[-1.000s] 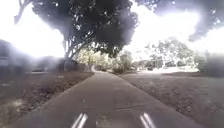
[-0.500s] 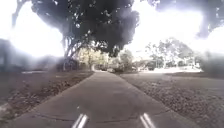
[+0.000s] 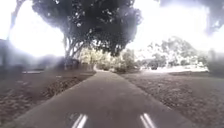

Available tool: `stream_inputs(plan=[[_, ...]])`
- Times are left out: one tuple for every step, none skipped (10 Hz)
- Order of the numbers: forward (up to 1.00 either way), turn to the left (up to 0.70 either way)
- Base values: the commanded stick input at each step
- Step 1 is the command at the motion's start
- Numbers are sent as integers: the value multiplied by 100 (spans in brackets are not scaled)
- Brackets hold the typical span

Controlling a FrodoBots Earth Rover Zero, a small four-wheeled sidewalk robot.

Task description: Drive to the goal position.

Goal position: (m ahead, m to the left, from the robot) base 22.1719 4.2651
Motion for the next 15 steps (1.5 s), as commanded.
stream_inputs(plan=[[70, 12], [70, 22], [70, 25], [70, 13], [70, 0], [70, 14], [70, 29], [70, 0], [70, 0], [70, 0], [70, 0], [70, 0], [70, 0], [70, 0], [70, 0]])
